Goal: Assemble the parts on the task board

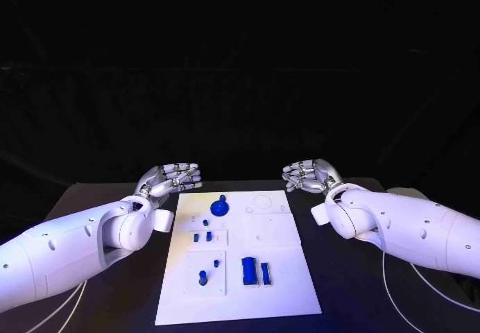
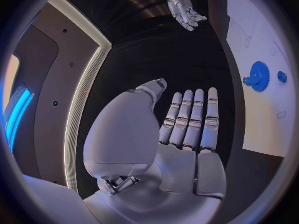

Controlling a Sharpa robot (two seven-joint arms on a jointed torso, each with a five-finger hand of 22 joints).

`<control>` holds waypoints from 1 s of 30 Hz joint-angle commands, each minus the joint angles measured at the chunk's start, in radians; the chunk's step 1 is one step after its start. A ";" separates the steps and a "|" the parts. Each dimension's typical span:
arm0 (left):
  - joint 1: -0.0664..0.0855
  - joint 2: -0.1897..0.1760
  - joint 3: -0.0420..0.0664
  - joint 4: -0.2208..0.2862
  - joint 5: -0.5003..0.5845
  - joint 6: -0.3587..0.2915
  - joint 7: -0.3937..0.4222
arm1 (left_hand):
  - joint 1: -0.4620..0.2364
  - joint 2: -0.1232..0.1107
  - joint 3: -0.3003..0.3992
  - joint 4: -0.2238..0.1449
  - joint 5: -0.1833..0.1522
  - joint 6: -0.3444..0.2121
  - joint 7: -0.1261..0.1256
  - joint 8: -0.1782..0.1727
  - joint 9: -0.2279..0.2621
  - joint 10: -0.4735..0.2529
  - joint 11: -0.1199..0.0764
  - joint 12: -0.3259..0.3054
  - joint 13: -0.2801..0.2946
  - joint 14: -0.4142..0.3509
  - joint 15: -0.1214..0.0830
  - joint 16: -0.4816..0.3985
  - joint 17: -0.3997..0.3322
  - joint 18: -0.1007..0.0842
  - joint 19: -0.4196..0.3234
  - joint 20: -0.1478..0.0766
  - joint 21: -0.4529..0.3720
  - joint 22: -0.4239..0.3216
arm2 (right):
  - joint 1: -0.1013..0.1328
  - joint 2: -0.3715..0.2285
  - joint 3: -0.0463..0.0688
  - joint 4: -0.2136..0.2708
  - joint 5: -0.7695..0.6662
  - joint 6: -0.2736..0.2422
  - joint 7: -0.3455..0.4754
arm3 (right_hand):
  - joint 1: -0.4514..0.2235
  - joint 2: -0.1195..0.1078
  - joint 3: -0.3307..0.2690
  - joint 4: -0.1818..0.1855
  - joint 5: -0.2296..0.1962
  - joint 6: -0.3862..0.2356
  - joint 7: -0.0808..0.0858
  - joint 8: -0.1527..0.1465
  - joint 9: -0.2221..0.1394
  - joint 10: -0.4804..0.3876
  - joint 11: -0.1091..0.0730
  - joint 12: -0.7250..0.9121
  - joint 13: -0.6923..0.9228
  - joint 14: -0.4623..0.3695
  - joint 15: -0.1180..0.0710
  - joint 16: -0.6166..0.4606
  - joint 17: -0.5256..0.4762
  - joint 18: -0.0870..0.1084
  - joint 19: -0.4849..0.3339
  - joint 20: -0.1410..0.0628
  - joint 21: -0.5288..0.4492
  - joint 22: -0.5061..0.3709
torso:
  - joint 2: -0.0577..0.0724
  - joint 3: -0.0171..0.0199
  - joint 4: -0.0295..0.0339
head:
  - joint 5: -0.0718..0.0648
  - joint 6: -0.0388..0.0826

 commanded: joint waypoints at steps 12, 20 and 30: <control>-0.016 0.011 0.012 0.039 0.004 -0.105 0.014 | -0.713 0.182 -0.383 -0.186 -0.228 -0.806 -0.171 -0.239 -0.203 -0.938 -0.199 -0.144 -0.064 -0.786 -0.175 -0.360 -0.125 -0.169 -0.841 -0.291 -0.078 -0.135 | -0.033 -0.008 0.035 0.078 0.098 -0.067 0.062 | -1.385 0.192 -0.464 -0.246 -0.166 -0.868 -0.186 -0.172 -0.493 -1.065 -0.138 -0.119 -0.278 -1.016 -0.093 -0.302 -0.500 -0.170 -1.038 -0.200 -0.066 -0.642 | -0.042 0.0226 0.0289 | 0.027 0.045; -0.046 -0.007 0.034 0.180 -0.002 -0.338 0.028 | -1.413 0.182 -0.383 -0.186 -0.228 -0.806 -0.171 -0.239 -0.203 -0.938 -0.199 -0.144 -0.064 -0.786 -0.175 -0.360 -0.125 -0.169 -0.841 -0.291 -0.078 -0.135 | -0.097 -0.056 0.103 0.277 0.260 -0.217 0.157 | -1.385 0.192 -0.464 -0.246 -0.166 -0.868 -0.186 -0.172 -0.493 -1.065 -0.138 -0.119 -0.278 -1.016 -0.093 -0.302 -0.500 -0.170 -1.038 -0.200 -0.066 -0.642 | -0.049 0.0266 0.0340 | 0.032 0.053; -0.072 -0.023 0.054 0.303 -0.007 -0.542 0.041 | -1.413 0.182 -0.383 -0.186 -0.228 -0.806 -0.171 -0.239 -0.203 -0.938 -0.199 -0.144 -0.064 -0.786 -0.175 -0.360 -0.125 -0.169 -0.841 -0.291 -0.078 -0.135 | -0.125 -0.077 0.132 0.364 0.331 -0.281 0.198 | -1.385 0.192 -0.464 -0.246 -0.166 -0.868 -0.186 -0.172 -0.493 -1.065 -0.138 -0.119 -0.278 -1.016 -0.093 -0.302 -0.500 -0.170 -1.038 -0.200 -0.066 -0.642 | -0.049 0.0266 0.0340 | 0.032 0.053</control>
